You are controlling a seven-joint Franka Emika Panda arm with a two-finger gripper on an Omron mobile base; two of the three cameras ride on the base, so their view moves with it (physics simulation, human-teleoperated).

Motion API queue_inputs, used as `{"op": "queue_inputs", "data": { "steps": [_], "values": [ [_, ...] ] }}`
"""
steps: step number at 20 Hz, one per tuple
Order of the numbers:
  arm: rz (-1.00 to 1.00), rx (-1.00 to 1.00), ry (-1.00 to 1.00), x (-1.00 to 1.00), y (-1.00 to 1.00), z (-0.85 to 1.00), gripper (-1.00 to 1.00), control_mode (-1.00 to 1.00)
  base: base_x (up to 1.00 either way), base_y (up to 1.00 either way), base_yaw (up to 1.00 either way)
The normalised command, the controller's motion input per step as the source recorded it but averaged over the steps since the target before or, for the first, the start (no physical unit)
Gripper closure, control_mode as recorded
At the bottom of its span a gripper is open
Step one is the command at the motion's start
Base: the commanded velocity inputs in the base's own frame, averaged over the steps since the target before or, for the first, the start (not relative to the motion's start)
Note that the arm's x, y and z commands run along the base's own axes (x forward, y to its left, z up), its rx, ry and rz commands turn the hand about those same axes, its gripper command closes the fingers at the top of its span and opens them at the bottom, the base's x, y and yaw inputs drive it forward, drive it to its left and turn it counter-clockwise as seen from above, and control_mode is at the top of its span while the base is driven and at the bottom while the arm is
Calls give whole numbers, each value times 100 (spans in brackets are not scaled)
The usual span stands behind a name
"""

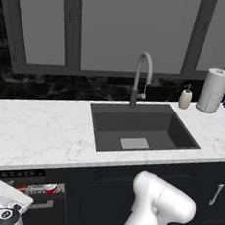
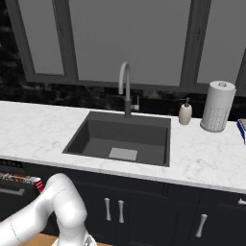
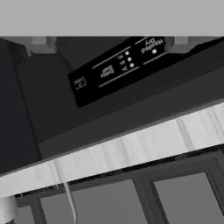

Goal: Pick up the cup and bowl from the counter, place them in the dishwasher, and close the dishwasher door.

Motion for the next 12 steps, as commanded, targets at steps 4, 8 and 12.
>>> {"op": "queue_inputs", "data": {
  "steps": [4,8,12],
  "values": [
    [5,2,-15,-100,-18,-100,-100,-100,0,0,0],
    [1,0,-1,-44,-45,-100,-100,-100,0,0,0],
    [1,0,0,-12,-39,-100,-100,-100,0,0,0]
  ]
}}
